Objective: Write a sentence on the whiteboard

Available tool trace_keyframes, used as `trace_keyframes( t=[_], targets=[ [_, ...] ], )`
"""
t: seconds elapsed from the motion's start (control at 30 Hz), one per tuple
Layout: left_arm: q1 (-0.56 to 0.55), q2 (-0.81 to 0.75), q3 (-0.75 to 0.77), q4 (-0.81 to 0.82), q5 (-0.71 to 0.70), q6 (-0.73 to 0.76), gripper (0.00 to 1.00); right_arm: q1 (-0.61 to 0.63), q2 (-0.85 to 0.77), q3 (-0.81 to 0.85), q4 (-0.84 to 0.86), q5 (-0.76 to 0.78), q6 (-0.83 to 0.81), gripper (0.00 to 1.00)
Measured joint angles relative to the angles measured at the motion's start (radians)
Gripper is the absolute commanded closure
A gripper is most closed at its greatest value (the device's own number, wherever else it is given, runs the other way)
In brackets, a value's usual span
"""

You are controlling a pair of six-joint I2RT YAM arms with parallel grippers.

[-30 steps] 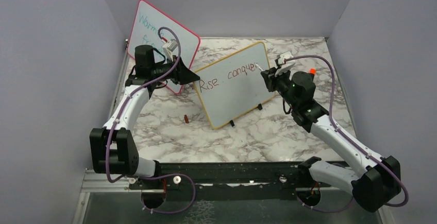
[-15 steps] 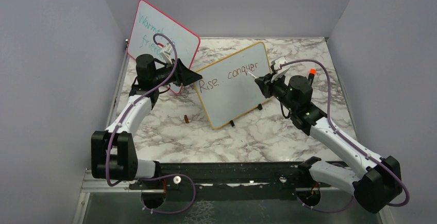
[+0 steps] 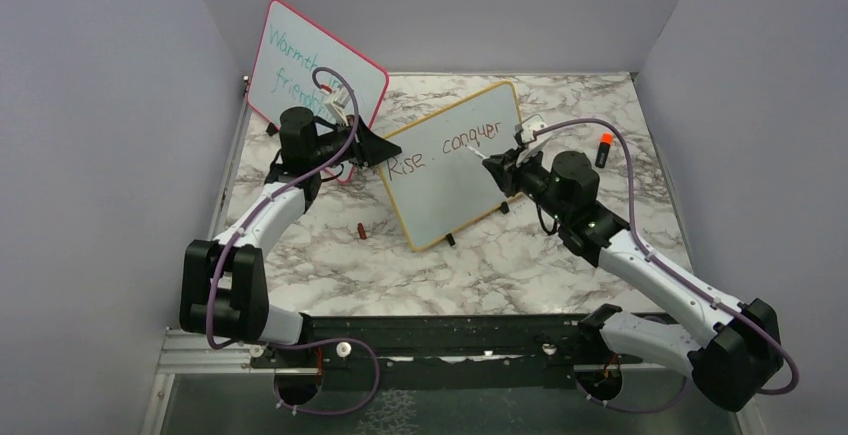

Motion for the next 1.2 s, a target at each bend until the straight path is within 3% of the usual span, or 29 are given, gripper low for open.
trace_keyframes(
  t=[0.23,0.67,1.2],
  targets=[
    [0.001,0.014,-0.011,0.039,0.000,0.039,1.00,0.040,0.000,-0.009,0.003,0.000,0.000,0.99],
    [0.014,0.041,-0.015,0.085,0.063,0.079,1.00,0.129,0.000,-0.058,0.007,0.013,-0.001,0.99],
    [0.031,0.055,-0.016,0.100,0.079,0.089,1.00,0.310,0.004,-0.145,0.060,0.202,-0.054,1.00]
  ],
)
